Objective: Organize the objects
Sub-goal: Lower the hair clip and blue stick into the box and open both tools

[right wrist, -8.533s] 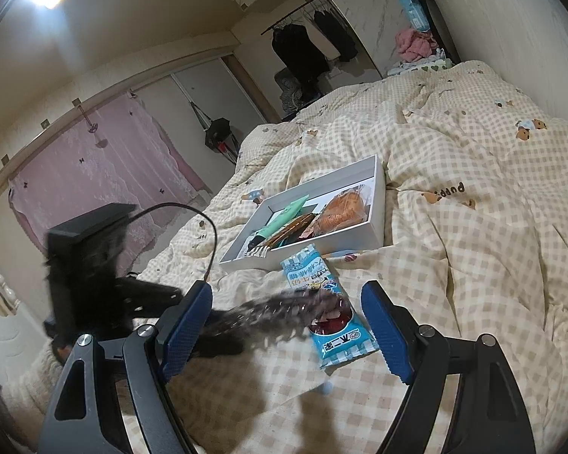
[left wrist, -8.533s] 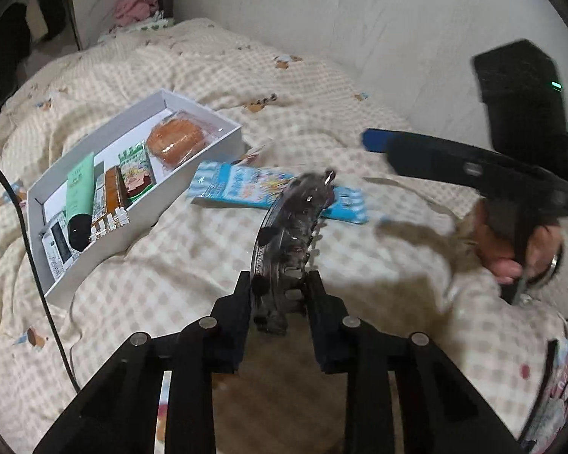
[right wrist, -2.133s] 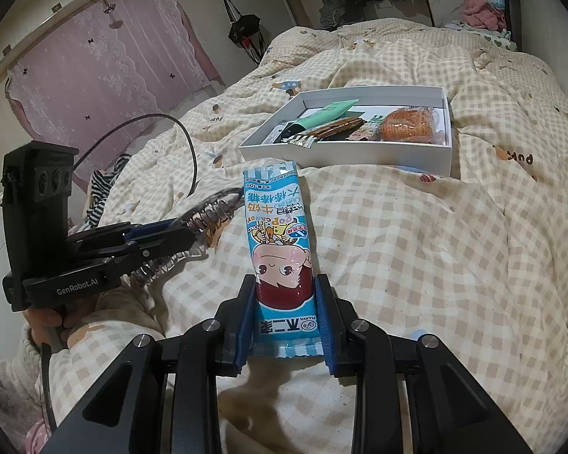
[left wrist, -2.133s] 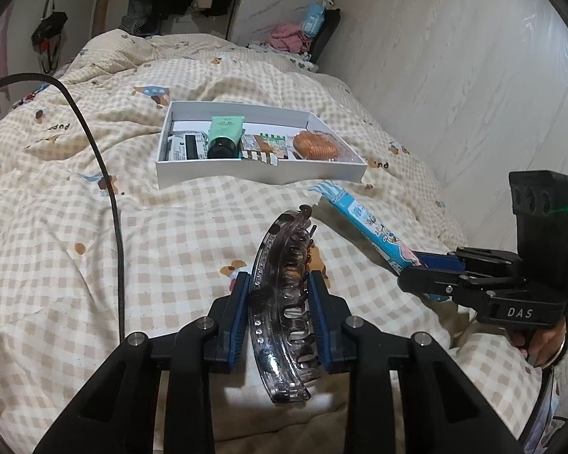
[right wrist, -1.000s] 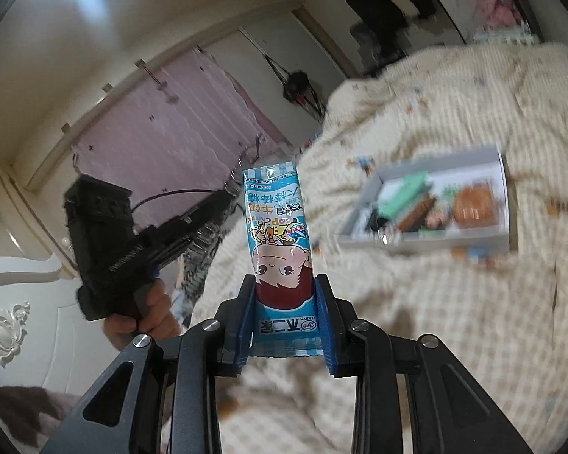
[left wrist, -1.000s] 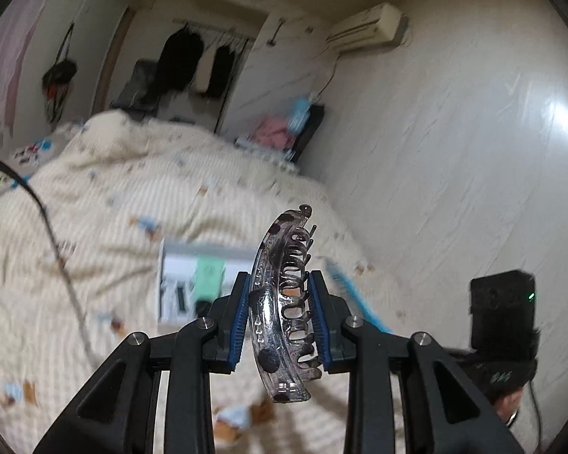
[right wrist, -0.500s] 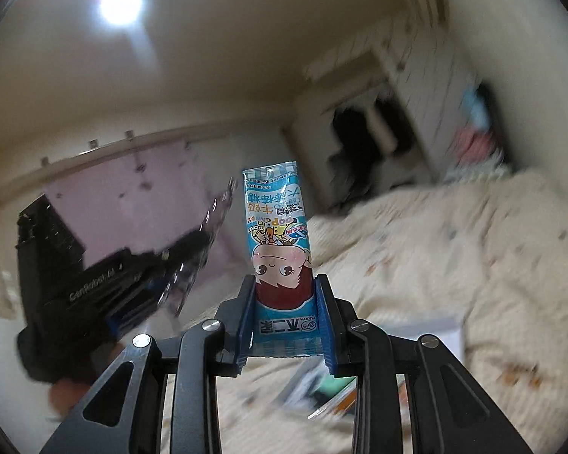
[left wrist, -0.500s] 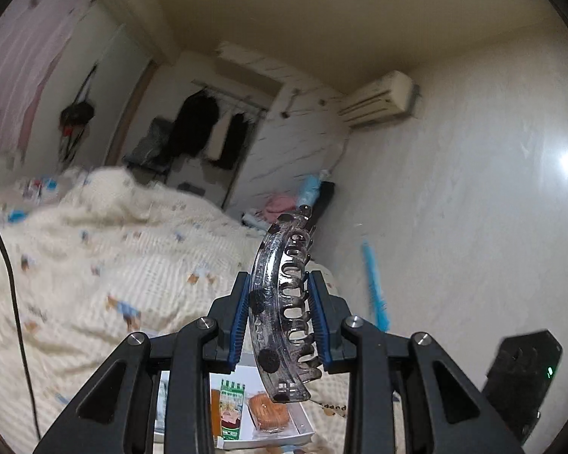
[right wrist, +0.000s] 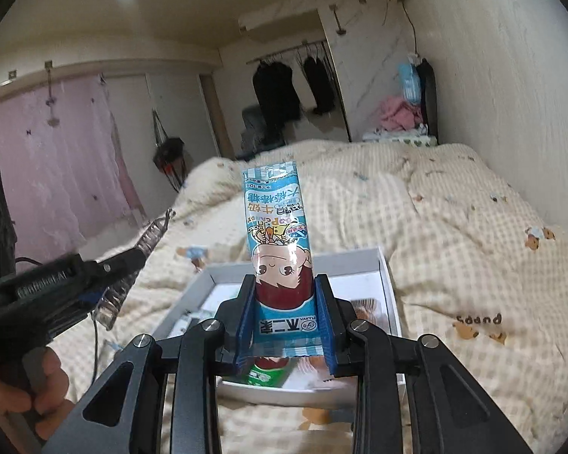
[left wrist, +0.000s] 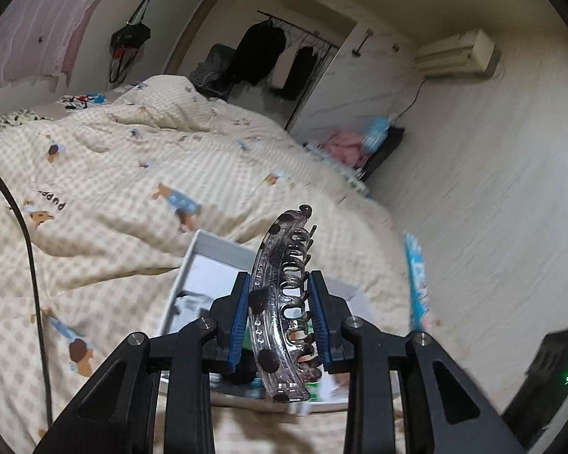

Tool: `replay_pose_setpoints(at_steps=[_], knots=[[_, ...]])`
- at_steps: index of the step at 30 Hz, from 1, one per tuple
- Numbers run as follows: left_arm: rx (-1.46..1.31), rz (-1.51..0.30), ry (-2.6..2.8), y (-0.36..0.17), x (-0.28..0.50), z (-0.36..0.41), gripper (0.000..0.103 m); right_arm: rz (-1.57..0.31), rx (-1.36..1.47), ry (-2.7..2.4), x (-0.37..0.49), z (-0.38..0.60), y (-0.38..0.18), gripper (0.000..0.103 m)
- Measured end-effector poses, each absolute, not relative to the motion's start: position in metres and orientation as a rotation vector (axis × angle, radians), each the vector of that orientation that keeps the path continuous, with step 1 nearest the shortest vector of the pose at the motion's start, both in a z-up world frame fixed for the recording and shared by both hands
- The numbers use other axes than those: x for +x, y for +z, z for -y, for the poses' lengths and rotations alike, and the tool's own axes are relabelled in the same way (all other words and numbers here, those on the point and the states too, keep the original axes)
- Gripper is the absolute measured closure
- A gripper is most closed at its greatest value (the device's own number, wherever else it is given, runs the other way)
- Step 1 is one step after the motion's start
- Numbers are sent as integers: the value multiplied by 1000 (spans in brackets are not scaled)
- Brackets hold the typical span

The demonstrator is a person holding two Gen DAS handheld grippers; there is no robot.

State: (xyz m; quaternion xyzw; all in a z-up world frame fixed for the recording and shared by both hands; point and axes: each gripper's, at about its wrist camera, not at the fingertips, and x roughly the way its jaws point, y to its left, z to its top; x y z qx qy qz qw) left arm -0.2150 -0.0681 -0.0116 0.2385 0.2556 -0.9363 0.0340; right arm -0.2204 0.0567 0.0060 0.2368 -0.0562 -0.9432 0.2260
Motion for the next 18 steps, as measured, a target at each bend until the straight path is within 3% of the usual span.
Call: replay_pose_setpoints(at_steps=[8, 18], knots=[[930, -640, -2853, -40, -233, 49, 70, -29, 843, -2603, -243, -26, -23, 72], [1066, -606, -2797, -66, -244, 44, 70, -121, 1059, -2494, -268, -7, -51, 72]])
